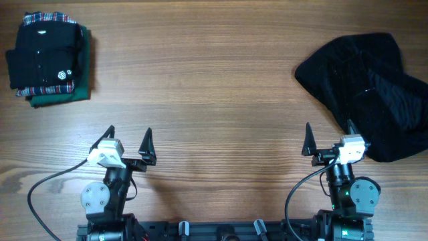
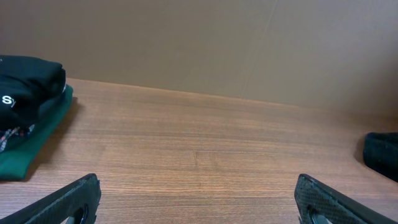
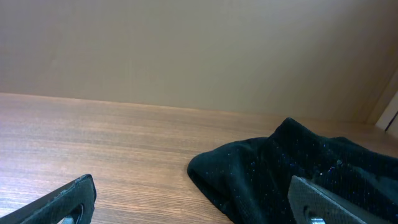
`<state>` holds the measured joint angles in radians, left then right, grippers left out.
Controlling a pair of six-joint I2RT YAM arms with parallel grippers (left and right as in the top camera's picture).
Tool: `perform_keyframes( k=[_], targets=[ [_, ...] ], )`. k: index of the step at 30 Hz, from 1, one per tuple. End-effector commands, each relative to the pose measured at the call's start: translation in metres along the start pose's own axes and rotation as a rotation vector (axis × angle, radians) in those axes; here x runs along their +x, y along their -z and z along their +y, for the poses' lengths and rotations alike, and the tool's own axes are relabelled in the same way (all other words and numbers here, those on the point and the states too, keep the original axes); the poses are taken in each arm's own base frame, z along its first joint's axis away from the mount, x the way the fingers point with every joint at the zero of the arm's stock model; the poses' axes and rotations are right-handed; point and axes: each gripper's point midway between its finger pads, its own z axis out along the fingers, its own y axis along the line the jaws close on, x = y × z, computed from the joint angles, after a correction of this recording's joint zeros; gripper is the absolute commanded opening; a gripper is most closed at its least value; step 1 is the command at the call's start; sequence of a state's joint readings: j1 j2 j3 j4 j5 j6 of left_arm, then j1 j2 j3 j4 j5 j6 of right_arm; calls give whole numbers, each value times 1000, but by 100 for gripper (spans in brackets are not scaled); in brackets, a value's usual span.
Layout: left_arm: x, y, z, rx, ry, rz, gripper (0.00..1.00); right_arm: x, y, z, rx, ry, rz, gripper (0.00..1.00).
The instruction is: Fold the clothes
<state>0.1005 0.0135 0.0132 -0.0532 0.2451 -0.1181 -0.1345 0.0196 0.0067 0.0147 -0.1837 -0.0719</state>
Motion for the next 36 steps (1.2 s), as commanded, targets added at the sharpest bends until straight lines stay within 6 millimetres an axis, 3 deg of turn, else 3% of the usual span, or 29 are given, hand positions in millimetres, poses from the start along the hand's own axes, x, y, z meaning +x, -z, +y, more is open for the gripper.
perform_keyframes(
  k=[1,13,19,23,29,36],
  targets=[
    [1,0,2,-6,1,-5,100,0,0,0,-4,6,-2,100],
    [-3,0,3,-16,0,-21,100,-1,0,6,-38,5,-8,100],
    [-19,3,-23,132,23,-73,100,-5,0,5,-29,2,-24,100],
    [-29,4,-27,146,90,-73,100,-24,1,4,-33,-157,-89,100],
    [-74,1,-39,160,106,-30,100,-57,-2,17,-134,-235,-80,100],
    [-93,-44,-57,262,208,255,100,-90,-37,23,-212,-288,134,99]
  ],
)
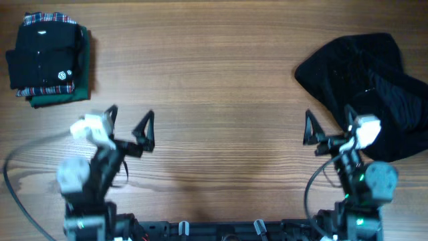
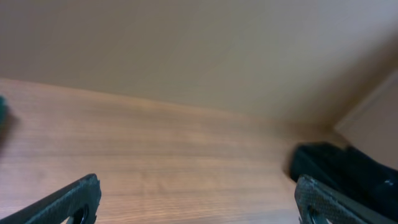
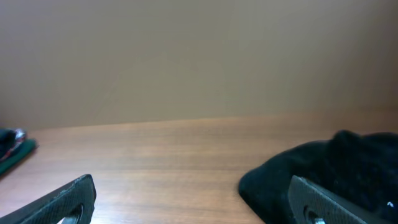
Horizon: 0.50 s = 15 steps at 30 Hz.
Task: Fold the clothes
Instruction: 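Reach the right gripper to the black garment and grasp its edge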
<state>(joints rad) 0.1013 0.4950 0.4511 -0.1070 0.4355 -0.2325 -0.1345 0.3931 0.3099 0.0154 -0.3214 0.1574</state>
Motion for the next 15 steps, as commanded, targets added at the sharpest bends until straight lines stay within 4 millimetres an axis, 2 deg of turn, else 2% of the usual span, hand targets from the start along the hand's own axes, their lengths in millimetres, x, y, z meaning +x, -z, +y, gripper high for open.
perform_keyframes(
  k=[1,5,7,10,15],
  targets=[
    [-13,-31,-17,123,86,166,100,-29,-23,13,-82,-50,110,100],
    [-24,-65,-18,149,171,330,100,-39,-53,11,-97,-89,306,100],
    [-25,-81,-20,157,159,407,100,-40,-64,12,-114,-89,404,100],
    [-21,-104,-31,181,79,536,100,-40,-77,16,-180,-60,563,100],
    [-9,-130,-49,98,-5,707,100,-38,-90,13,-178,-145,731,100]
  ],
)
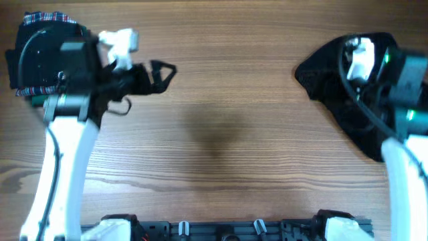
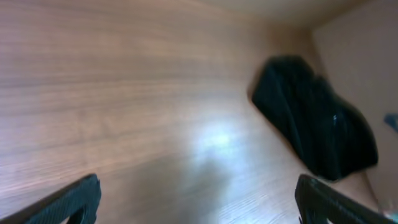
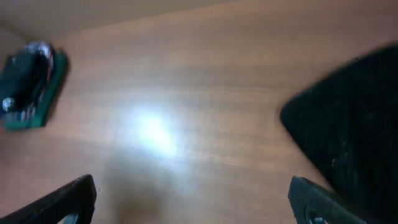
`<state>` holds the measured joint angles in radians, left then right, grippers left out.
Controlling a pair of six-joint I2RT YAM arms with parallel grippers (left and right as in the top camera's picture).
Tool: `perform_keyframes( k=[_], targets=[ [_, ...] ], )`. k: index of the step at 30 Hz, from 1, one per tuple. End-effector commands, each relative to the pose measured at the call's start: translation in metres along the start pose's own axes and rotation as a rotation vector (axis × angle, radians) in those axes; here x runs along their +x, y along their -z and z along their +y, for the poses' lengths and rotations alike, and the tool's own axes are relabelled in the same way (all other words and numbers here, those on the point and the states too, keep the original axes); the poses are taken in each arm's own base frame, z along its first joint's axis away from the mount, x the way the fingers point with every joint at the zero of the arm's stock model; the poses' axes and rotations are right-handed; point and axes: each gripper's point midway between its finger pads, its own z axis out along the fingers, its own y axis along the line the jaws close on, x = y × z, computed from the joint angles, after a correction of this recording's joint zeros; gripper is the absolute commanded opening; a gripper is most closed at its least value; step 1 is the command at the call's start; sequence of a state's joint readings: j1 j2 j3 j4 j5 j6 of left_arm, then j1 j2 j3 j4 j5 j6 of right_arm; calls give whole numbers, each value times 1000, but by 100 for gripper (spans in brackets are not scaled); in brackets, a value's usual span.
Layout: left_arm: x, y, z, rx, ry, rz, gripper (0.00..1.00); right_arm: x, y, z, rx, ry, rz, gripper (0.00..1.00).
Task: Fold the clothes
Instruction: 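Reach the right gripper to the black garment and grasp its edge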
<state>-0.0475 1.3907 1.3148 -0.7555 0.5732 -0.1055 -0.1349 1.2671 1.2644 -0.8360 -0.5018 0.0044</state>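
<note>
A crumpled black garment lies at the right side of the wooden table; it also shows in the left wrist view and the right wrist view. My left gripper hangs open in the air over the far left part of the table, pointing right, with nothing between its fingers. My right gripper is open and empty too. Its arm is raised above the black garment, and the overhead view hides its fingers.
A folded pile of clothes, black on top with plaid and green beneath, sits at the far left corner, partly under my left arm; the right wrist view shows this pile too. Bare wood lies between pile and garment.
Both arms have gone from low near the front edge to raised and farther out. The left gripper is now beside the folded pile, and the right arm is over the black garment. Both stay open.
Both grippers first rested open at the table's front edge, facing the back wall. Then each arm had lifted slightly and turned inward. Now both are high over the table, the wrist cameras looking down at it. The garment and pile have not moved.
</note>
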Motion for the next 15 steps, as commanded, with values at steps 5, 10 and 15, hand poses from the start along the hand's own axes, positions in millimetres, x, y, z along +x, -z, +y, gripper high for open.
perform_keyframes(
  k=[5,10,15],
  targets=[
    [-1,-51,-74,35,-230,149,100,-11,-16,10,-122,6,72,100],
    [24,-86,-121,126,-332,198,100,-3,-12,-51,212,-324,78,98],
    [26,-123,-129,78,-344,173,100,6,12,-106,451,-519,31,93]
  ],
)
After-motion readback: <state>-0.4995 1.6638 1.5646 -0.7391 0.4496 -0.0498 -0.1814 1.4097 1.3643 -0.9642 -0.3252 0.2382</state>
